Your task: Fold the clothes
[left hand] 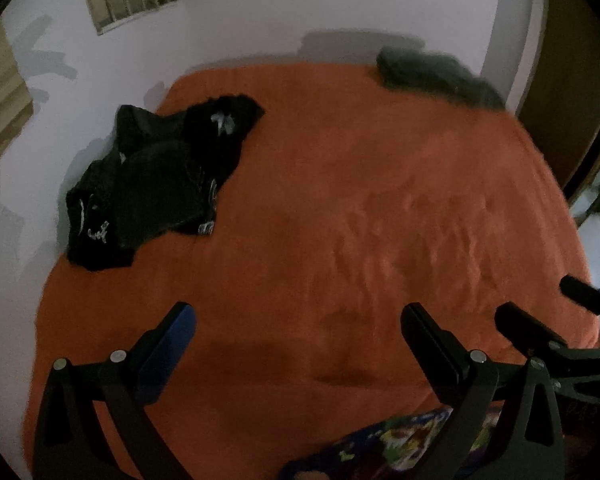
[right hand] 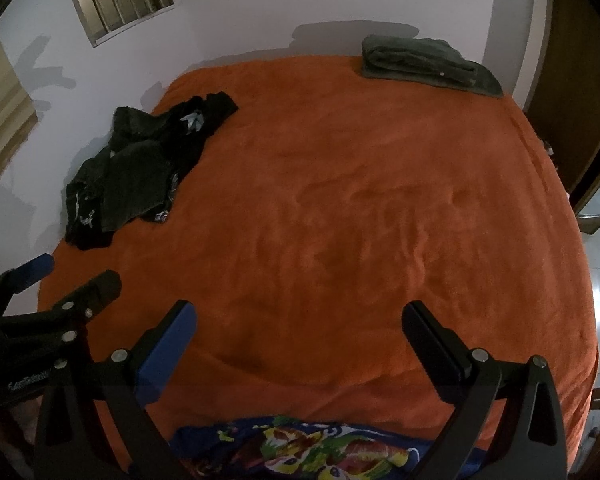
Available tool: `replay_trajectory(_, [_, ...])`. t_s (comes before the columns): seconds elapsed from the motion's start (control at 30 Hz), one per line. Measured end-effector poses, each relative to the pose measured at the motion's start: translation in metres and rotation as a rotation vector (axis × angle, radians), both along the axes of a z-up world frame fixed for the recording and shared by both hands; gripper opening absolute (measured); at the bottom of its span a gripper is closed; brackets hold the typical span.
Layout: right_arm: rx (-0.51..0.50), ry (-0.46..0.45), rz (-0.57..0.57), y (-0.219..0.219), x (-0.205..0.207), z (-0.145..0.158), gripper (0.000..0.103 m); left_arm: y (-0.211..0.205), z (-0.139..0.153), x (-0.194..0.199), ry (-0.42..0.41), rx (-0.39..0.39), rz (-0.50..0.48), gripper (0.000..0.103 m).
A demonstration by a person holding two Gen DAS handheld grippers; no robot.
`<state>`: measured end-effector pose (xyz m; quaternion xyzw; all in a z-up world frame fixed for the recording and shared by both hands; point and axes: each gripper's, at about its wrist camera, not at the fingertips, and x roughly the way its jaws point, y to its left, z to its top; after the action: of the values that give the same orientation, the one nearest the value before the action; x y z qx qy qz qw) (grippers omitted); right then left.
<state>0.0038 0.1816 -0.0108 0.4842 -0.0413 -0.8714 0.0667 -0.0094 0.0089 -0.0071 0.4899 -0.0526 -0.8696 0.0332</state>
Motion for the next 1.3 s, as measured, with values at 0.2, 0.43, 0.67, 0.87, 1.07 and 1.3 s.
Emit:
replay_trajectory(0.2, [0.012, 0.014, 0.002, 0.000, -0.003, 0.005, 0.103, -0.003, 0.000, 0.001, 0.025, 0.003, -0.023, 0.103])
replay_trajectory(0.43, [0.042, 0.021, -0.003, 0.001, -0.003, -0.001, 0.103, -0.014, -0.001, 0.003, 0.090, 0.053, -0.006, 0.103])
replay_trajectory(0.67, [0.077, 0.034, 0.017, 0.004, -0.010, 0.000, 0.103, -0.024, 0.002, 0.001, 0.140, 0.081, -0.004, 0.103])
replay_trajectory(0.87, [0.187, 0.086, 0.113, -0.003, -0.012, 0.008, 0.103, -0.036, 0.000, -0.004, 0.151, 0.130, -0.050, 0.102])
replay_trajectory(1.07, [0.241, 0.075, 0.239, -0.013, -0.021, 0.007, 0.103, -0.062, -0.005, -0.015, 0.145, 0.145, -0.046, 0.099])
replay_trajectory(1.3, [0.174, 0.059, 0.231, -0.024, -0.080, -0.020, 0.103, -0.104, -0.021, -0.034, 0.134, 0.084, 0.006, 0.096])
